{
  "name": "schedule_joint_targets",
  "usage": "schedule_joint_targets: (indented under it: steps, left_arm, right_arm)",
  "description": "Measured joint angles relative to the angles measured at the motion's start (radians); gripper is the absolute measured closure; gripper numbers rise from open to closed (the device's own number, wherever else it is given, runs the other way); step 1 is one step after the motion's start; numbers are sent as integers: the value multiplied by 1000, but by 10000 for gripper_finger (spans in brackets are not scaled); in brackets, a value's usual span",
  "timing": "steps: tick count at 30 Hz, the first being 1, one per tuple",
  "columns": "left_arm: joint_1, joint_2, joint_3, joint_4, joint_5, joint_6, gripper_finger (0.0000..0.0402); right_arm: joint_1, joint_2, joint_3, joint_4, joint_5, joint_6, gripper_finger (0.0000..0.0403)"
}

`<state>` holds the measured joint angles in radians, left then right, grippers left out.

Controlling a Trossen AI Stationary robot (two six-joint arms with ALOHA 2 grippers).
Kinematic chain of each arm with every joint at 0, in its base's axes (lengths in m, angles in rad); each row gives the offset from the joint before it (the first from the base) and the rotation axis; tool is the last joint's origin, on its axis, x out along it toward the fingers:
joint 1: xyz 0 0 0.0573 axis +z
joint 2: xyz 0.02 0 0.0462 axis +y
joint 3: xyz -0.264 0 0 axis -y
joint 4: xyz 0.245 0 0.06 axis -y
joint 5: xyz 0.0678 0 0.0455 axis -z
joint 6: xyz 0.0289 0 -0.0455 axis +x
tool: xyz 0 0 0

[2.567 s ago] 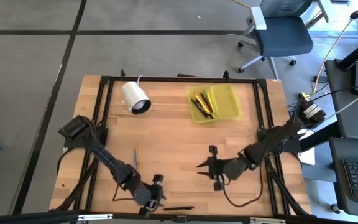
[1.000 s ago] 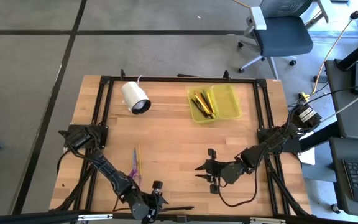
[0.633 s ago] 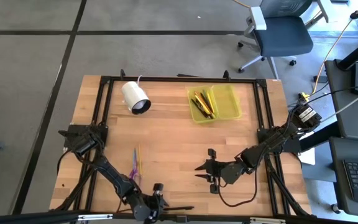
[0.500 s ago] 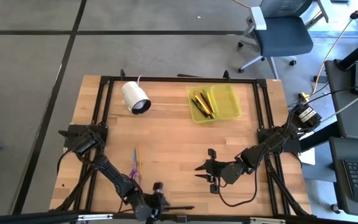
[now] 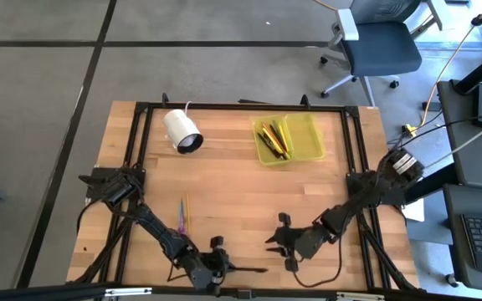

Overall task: Pick & place school supplies into a supply box
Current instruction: Put the black pen into the yellow supply box

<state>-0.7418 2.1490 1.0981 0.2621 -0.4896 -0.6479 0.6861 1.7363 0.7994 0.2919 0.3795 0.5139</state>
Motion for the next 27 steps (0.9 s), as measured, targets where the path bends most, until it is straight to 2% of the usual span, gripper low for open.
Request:
schedule_joint_targets:
  steps: [4,9,15,27]
  left_arm:
    - [23,0,0,-12,-19,3,375]
    - [66,0,0,-18,-35,5,383]
    - [98,0,0,-17,-30,21,382]
    - [101,0,0,-17,-9,22,382]
  right_arm:
    - [35,99,32,30,7,-20,289]
    - [57,164,99,7,101,-63,289]
    - [58,168,111,-45,95,-99,289]
    - [56,169,110,-89,90,-13,289]
